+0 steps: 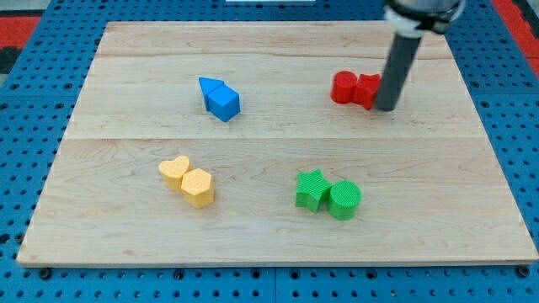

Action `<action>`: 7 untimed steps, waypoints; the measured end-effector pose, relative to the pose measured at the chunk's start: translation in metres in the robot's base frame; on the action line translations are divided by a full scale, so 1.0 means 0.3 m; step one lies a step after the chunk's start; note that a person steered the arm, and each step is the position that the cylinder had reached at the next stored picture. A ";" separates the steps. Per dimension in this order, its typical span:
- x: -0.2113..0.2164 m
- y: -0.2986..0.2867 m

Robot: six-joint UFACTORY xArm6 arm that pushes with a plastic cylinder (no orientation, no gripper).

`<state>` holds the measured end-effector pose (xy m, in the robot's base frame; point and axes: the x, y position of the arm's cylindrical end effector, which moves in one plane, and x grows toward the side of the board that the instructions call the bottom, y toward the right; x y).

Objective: Move the red star to the center

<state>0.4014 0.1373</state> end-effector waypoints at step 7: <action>0.015 0.110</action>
<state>0.4059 0.1703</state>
